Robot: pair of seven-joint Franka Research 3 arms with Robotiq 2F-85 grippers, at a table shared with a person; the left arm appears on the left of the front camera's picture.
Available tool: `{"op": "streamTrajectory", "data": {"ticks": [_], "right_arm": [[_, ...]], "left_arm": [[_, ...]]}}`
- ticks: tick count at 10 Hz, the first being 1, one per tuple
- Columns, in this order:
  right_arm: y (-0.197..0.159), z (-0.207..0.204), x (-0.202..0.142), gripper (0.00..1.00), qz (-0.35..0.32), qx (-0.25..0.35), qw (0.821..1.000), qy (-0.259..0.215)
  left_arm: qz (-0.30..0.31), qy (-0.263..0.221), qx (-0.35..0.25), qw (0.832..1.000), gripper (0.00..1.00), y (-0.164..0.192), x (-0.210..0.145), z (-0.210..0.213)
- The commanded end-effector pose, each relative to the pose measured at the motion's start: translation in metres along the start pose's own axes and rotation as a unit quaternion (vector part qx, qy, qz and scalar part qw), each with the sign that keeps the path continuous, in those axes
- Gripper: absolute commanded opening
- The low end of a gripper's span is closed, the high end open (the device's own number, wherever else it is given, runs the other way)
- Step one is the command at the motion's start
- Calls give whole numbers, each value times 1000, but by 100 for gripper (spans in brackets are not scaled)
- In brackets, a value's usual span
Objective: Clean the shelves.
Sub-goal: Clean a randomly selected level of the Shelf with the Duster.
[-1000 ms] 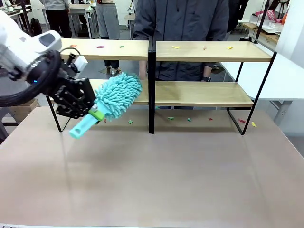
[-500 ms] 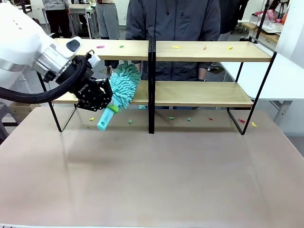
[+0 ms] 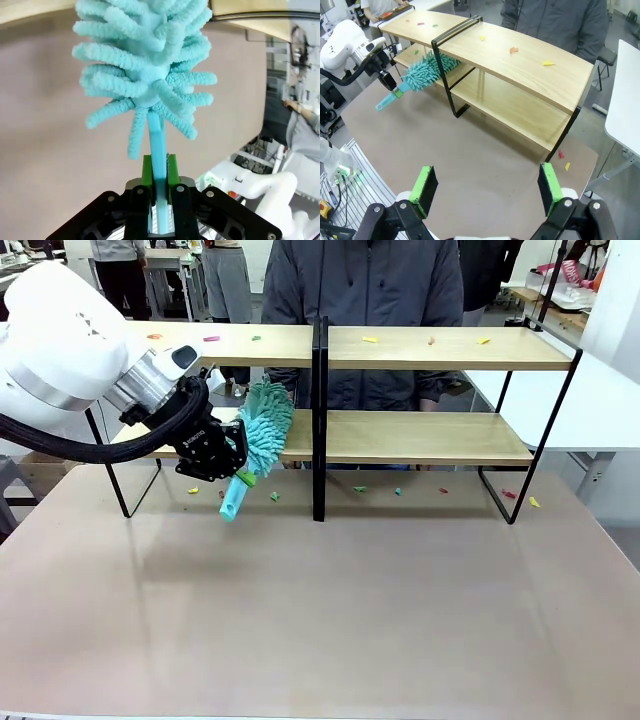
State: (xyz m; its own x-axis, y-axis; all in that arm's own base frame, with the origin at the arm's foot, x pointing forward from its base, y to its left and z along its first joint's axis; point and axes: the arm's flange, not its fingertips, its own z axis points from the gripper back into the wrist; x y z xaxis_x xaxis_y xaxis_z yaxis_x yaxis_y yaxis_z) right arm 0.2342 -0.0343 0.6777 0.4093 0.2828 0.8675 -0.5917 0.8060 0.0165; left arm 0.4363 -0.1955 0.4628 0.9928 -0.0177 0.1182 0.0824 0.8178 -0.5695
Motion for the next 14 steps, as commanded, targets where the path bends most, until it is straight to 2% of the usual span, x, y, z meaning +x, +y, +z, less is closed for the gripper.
{"op": "streamTrajectory", "data": {"ticks": [1,4,7,8,10,11,12,13,14], "right_arm": [[0,0,1,100,1,5,1000,-2],[0,0,1,100,1,5,1000,-2],[0,0,1,100,1,5,1000,-2],[0,0,1,100,1,5,1000,-2],[0,0,1,100,1,5,1000,-2],[0,0,1,100,1,5,1000,-2],[0,0,1,100,1,5,1000,-2],[0,0,1,100,1,5,1000,-2],[0,0,1,100,1,5,1000,-2]], "left_arm": [[62,0,30,998,12,-1,2,15],[154,30,81,984,12,12,-11,28],[240,-2,100,966,12,17,-27,49],[281,-5,132,950,12,18,-34,53],[359,-54,222,905,12,31,-46,60],[391,-120,262,874,12,35,-53,69],[365,-155,242,886,12,30,-61,78],[315,-146,204,915,12,23,-66,82],[299,-135,198,924,12,21,-65,79]]}}
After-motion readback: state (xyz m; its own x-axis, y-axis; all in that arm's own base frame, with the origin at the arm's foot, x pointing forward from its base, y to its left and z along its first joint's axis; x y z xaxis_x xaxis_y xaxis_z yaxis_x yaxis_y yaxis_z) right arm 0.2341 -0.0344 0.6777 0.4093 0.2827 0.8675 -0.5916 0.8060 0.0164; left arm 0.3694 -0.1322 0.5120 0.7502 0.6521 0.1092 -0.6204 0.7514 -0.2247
